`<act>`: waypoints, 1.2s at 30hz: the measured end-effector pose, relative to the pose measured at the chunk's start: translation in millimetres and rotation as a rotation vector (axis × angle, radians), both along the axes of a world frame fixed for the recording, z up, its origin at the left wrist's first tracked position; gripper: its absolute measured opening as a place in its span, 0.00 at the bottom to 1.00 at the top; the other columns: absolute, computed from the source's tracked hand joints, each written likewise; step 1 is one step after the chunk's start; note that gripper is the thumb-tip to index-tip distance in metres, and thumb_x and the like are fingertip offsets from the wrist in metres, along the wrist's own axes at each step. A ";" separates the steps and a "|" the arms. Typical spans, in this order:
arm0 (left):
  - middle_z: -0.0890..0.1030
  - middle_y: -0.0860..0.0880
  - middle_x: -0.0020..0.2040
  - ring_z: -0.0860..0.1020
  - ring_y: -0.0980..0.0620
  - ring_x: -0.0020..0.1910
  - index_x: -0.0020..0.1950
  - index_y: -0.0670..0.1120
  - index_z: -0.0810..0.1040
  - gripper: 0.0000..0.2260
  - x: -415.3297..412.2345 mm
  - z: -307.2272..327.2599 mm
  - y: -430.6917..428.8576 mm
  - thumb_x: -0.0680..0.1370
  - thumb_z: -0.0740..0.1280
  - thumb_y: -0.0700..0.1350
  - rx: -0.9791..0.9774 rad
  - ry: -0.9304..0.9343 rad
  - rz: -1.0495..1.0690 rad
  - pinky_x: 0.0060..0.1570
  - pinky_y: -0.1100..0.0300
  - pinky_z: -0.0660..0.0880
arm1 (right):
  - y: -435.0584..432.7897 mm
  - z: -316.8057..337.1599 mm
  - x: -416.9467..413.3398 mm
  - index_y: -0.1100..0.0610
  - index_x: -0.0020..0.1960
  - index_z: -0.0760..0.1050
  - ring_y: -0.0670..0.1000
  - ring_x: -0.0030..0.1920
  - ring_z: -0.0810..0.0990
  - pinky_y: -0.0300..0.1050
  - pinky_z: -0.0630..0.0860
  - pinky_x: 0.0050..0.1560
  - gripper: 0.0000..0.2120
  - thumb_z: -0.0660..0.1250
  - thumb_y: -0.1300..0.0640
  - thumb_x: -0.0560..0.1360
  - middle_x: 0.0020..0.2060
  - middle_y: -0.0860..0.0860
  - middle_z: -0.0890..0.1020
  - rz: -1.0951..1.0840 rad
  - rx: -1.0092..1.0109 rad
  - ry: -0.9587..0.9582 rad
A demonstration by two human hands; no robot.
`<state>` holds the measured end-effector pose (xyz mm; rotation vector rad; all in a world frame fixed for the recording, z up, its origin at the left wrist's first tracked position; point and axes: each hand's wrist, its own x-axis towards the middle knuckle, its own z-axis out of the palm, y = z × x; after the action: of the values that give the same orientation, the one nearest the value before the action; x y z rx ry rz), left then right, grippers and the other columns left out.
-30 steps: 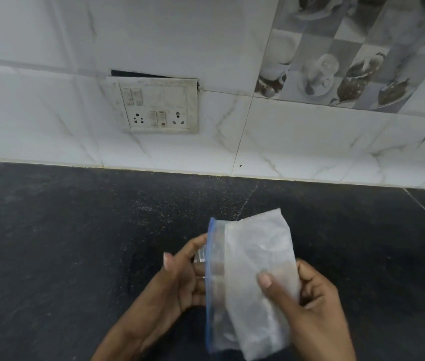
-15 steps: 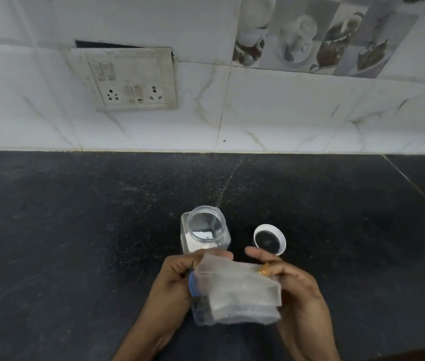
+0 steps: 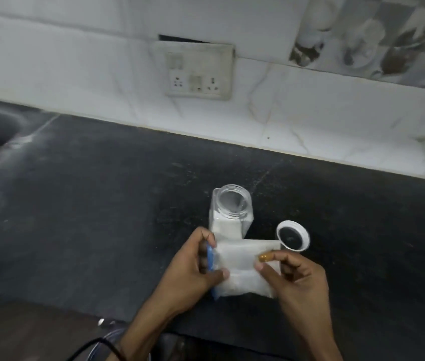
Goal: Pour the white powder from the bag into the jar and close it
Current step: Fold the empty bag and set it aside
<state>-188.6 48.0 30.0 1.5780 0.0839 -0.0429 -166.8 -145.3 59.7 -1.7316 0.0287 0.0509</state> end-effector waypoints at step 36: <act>0.80 0.44 0.61 0.79 0.46 0.60 0.59 0.46 0.80 0.15 -210.2 -228.1 109.0 0.73 0.73 0.47 0.497 1.050 0.562 0.55 0.59 0.76 | -27.7 -30.5 -83.2 0.41 0.48 0.84 0.44 0.41 0.87 0.35 0.82 0.40 0.30 0.78 0.27 0.51 0.44 0.47 0.88 0.443 -0.034 0.231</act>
<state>-398.9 157.0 -198.0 1.8104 1.4389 -0.4314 -250.1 -173.0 29.2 -1.7304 -0.1857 0.5791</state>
